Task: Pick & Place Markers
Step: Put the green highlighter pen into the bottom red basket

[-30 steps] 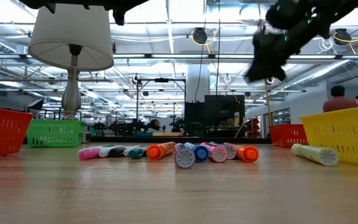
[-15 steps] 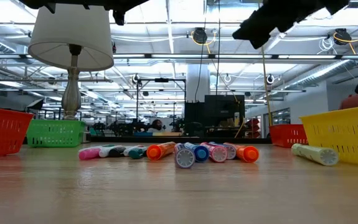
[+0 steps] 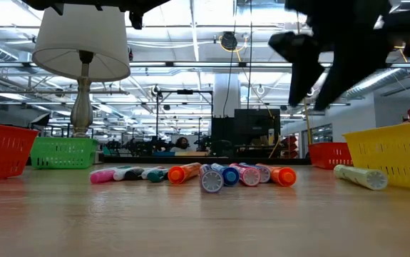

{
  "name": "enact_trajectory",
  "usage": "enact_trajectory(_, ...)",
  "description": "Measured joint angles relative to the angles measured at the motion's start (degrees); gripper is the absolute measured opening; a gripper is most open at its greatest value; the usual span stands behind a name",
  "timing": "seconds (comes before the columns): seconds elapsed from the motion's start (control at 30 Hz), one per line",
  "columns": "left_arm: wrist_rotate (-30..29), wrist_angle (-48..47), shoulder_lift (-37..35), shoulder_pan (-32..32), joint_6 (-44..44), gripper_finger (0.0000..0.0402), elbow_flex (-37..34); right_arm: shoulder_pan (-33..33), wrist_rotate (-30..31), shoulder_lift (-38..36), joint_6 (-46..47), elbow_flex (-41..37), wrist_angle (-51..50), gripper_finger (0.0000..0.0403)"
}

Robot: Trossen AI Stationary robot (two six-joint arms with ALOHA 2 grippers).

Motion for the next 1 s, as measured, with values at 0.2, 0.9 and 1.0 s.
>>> enact_trajectory(0.2,0.0,-1.07,-0.01,0.0,-2.86,0.0031,0.0,0.34,-2.07,6.02,-3.47,2.82,-6.58,0.0201)
enact_trajectory(0.9,-0.01,-1.24,-0.02,0.0,-2.04,0.0031,0.0,0.59,-8.06,11.36,-5.06,2.82,-12.08,0.0201)
enact_trajectory(1.0,0.0,-1.22,-0.02,0.0,-2.04,0.0031,0.0,-0.07,-8.17,11.34,-6.41,2.82,-10.05,0.0201)
